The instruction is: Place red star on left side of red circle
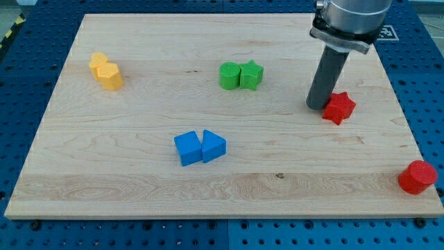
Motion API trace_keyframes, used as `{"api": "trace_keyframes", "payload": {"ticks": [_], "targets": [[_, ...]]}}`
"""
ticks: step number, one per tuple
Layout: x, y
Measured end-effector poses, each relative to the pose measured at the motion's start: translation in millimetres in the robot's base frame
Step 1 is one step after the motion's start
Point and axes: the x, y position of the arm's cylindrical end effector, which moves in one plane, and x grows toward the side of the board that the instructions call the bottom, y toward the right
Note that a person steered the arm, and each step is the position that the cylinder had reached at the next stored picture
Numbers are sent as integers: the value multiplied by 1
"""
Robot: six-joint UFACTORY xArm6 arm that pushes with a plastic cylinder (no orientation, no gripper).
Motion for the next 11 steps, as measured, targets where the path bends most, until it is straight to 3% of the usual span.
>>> {"api": "trace_keyframes", "payload": {"ticks": [1,3,5,7,11], "targets": [[-27,2],[12,43],[52,34],[60,9],[115,3]]}}
